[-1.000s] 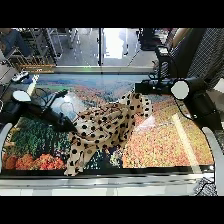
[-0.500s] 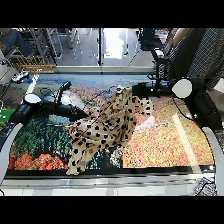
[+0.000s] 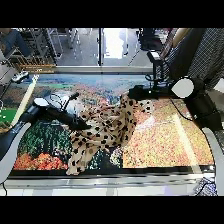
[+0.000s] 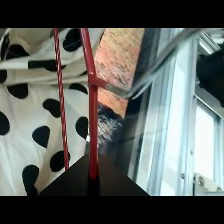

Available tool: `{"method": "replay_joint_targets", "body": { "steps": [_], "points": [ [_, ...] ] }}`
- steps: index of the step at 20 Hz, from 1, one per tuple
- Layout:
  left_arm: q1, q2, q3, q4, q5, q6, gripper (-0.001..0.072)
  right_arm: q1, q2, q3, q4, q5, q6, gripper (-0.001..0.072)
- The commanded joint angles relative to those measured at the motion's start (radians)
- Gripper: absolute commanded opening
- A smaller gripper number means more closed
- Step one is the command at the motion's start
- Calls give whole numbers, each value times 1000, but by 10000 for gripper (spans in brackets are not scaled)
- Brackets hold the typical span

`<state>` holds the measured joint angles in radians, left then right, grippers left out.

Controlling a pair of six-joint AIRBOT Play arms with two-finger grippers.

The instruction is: Fold the clothes and pants, and hang the long-sleeved shirts on hangers.

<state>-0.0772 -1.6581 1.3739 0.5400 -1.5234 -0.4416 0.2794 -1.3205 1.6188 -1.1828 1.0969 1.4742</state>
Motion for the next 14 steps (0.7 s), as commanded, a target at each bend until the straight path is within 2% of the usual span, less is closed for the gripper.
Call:
{"method": "replay_joint_targets", "body": {
  "steps": [1, 5, 9, 14],
  "points": [
    [2, -30, 0, 4, -70, 2, 7, 19, 5, 1, 2, 49, -50, 15],
    [-13, -30, 12, -20, -165, 12, 7, 50, 5, 2, 54, 89, -131, 15],
    [-13, -30, 17, -64, -183, 8, 7, 90, 12, 45, 60, 121, -144, 15],
    [7, -30, 45, -320, -112, 17, 8, 174, 90, 93, 58, 257, -160, 15]
  ]
}}
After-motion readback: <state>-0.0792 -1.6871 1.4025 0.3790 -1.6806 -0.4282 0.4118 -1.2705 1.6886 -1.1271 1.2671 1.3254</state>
